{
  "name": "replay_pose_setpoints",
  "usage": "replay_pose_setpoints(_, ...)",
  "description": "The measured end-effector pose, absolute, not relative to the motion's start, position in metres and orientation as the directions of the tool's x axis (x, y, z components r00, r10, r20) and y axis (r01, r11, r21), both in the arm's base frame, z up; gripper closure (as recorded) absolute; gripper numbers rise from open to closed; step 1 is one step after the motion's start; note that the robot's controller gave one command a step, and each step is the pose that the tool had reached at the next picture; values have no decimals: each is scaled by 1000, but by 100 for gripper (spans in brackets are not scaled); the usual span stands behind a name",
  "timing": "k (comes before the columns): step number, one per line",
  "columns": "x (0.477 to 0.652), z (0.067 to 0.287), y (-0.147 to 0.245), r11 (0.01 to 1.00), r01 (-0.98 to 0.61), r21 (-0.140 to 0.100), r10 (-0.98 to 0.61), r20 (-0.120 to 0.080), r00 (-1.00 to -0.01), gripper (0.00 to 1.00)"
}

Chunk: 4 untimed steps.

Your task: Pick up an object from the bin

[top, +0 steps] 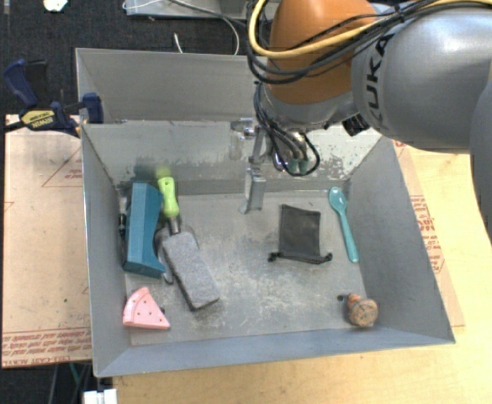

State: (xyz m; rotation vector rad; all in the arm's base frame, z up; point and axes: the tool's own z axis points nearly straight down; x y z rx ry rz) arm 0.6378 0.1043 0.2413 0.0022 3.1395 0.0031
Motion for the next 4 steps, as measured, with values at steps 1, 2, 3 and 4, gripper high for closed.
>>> replay_pose_setpoints(1, 638, 241, 104, 1000, 1, 2, 1, -2, -1000, 0)
replay_pose_setpoints(2, 620, 199, 77, 996, -88, 2, -88, -7, -996, 0)
replay_pose_setpoints(3, 608, 174, 62, 996, -91, 2, -91, -3, -996, 0)
replay_pose_setpoints(4, 608, 161, 29, 939, -343, 1, -343, -8, -939, 0)
